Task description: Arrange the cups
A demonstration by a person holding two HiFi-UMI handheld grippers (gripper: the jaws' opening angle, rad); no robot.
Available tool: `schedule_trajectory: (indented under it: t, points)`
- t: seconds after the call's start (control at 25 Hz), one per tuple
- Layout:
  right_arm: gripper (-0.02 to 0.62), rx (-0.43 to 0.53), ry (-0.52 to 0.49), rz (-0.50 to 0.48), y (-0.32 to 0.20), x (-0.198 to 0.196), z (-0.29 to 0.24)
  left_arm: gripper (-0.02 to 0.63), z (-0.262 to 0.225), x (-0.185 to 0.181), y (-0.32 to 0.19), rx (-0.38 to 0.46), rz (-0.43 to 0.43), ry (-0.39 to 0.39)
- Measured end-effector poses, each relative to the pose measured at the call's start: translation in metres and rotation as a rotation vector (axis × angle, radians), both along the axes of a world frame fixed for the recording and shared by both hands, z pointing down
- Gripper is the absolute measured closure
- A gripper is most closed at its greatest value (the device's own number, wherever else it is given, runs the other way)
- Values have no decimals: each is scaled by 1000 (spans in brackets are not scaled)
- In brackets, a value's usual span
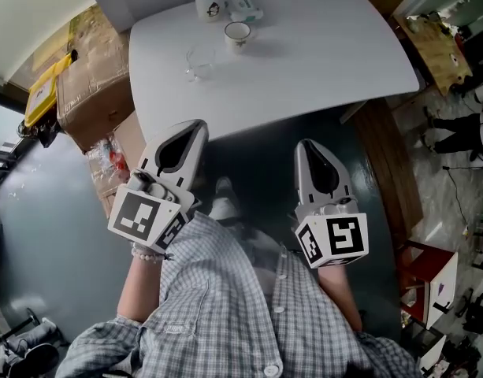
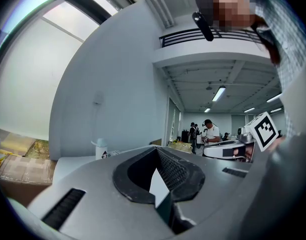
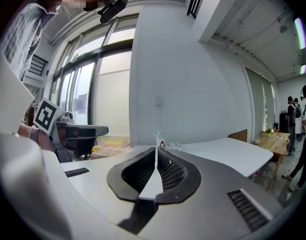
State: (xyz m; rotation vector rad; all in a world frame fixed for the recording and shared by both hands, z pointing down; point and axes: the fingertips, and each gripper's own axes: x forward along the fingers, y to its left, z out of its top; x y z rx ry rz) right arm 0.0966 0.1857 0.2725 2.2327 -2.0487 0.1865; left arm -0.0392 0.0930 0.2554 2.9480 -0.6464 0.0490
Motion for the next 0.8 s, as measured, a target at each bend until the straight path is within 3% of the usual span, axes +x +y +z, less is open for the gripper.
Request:
schedule_trajectory:
  t: [0.8]
  points:
    - [566,-20,28,-60,-158,21,-4,597,11,31,-150,-18,-2,-13]
